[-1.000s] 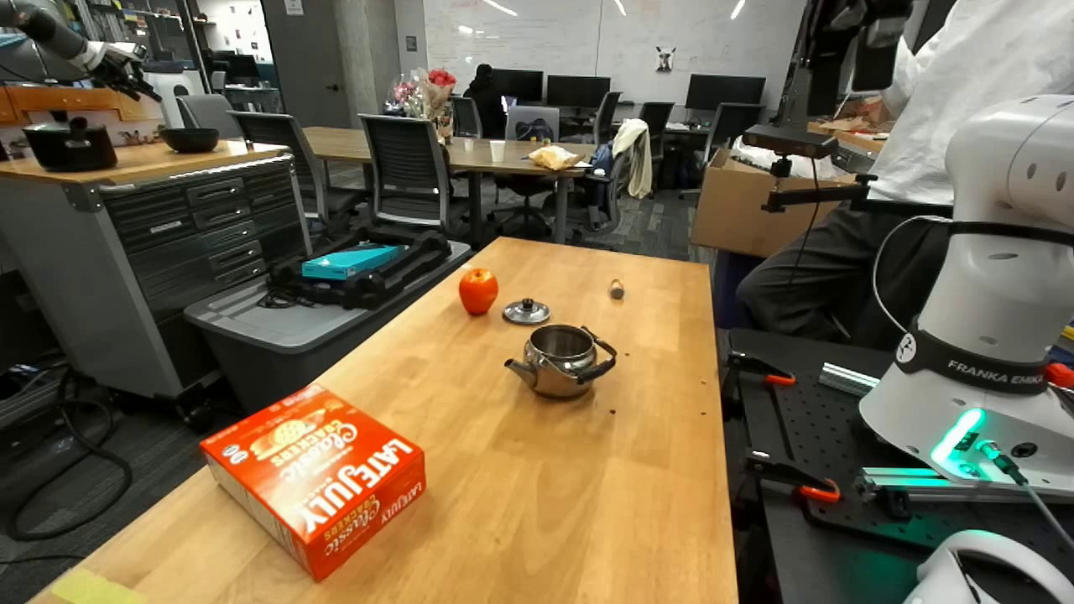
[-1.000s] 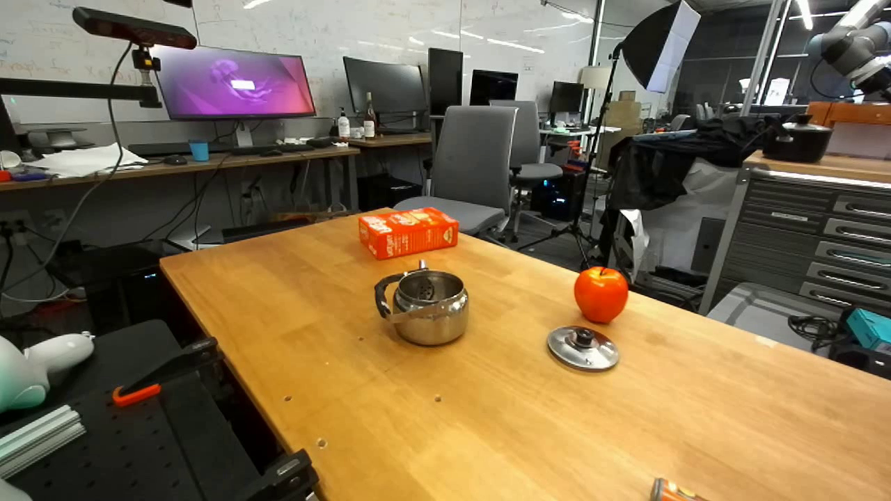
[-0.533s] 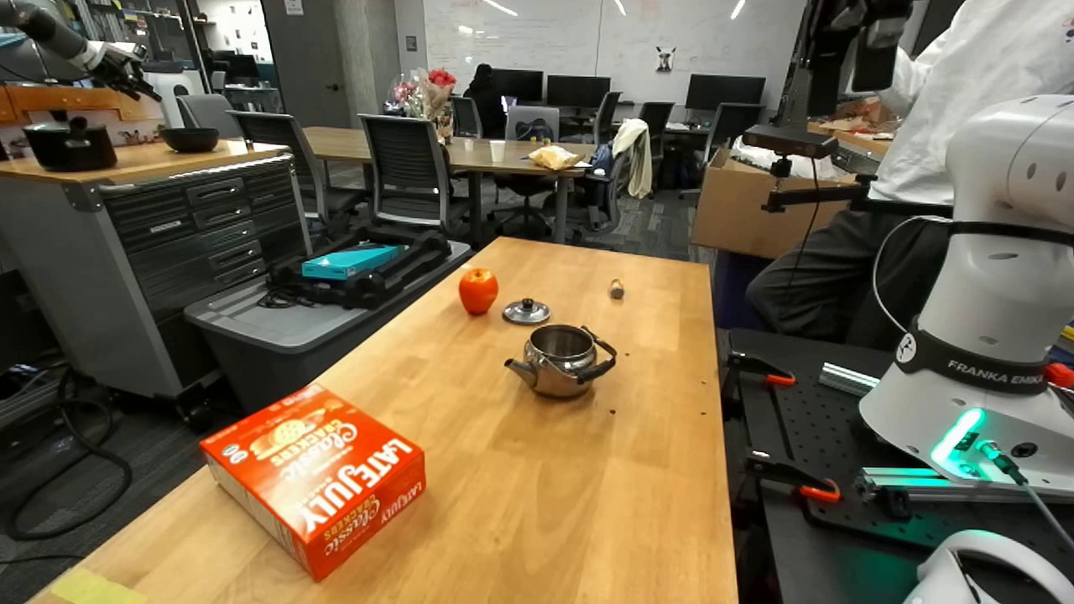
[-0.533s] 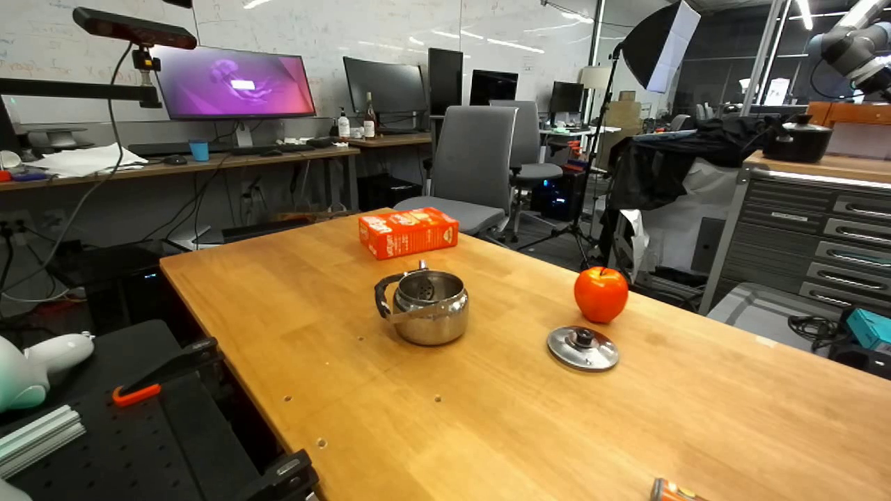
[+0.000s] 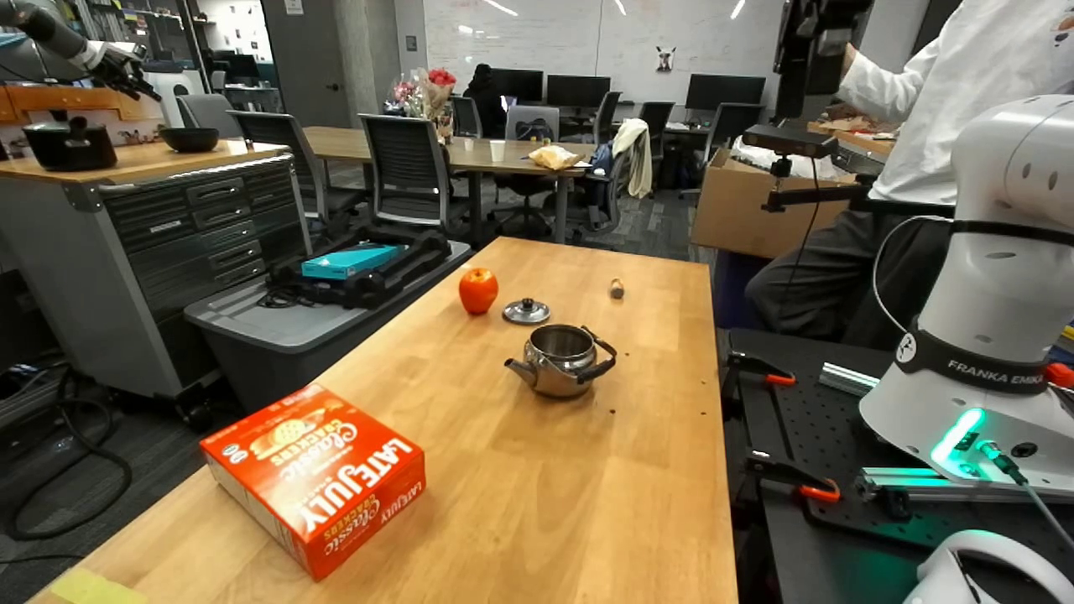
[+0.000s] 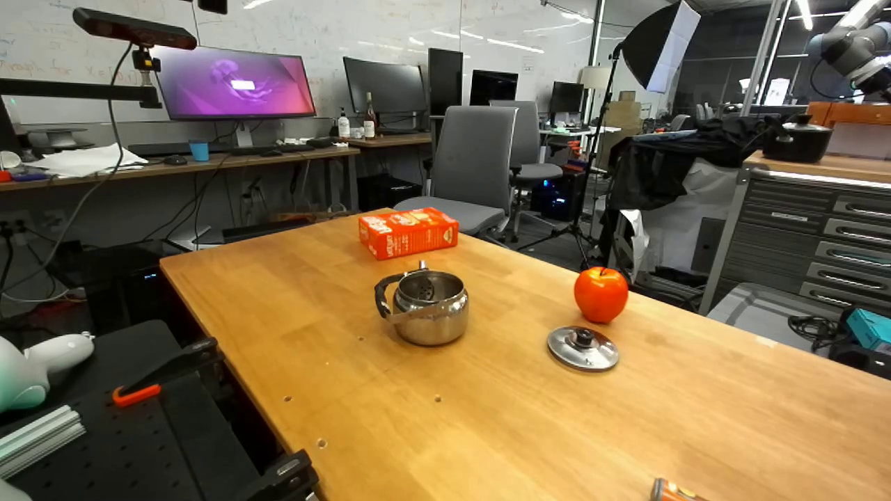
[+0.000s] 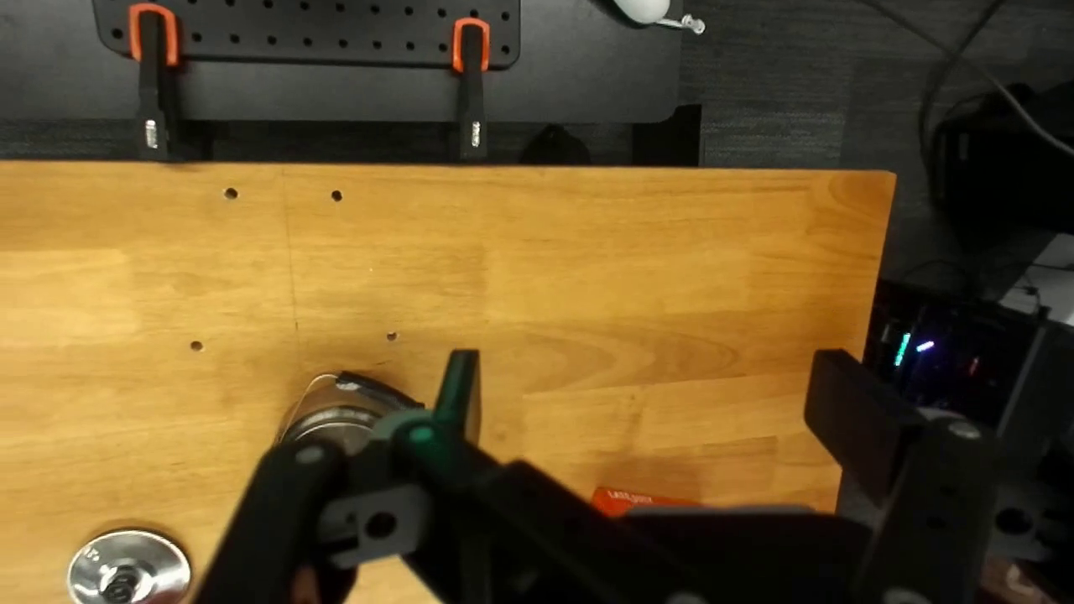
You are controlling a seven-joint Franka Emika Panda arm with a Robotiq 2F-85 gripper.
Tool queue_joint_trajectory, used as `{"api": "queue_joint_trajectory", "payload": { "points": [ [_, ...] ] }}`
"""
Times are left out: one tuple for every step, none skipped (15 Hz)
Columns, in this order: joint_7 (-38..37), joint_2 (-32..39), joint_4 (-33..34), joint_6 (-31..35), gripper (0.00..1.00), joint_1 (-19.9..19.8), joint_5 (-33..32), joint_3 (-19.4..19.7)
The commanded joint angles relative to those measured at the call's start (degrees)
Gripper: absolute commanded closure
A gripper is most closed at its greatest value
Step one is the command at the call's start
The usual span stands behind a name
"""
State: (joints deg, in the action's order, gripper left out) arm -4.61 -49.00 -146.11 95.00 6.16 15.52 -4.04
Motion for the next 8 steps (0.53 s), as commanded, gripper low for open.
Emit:
{"api": "queue_joint_trajectory", "payload": {
  "points": [
    [3.4, 4.37, 2.77, 2.34, 0.0, -2.46, -1.38, 2.4],
    [4.02, 5.58, 3.3, 2.93, 0.0, -3.0, -1.79, 2.99],
    [4.53, 6.95, 3.94, 3.79, 0.0, -3.51, -2.13, 3.54],
    [5.02, 8.3, 4.49, 4.91, 0.0, -3.95, -2.53, 3.97],
    [5.26, 9.65, 5.13, 6.02, 0.0, -4.34, -3.02, 4.27],
    [5.49, 11.05, 5.74, 7.26, 0.0, -4.67, -3.26, 4.62],
    [5.4, 12.44, 6.32, 8.65, 0.0, -5.02, -3.48, 4.81],
    [5.2, 13.67, 6.91, 9.89, 0.0, -5.32, -3.78, 4.98]
  ]
}}
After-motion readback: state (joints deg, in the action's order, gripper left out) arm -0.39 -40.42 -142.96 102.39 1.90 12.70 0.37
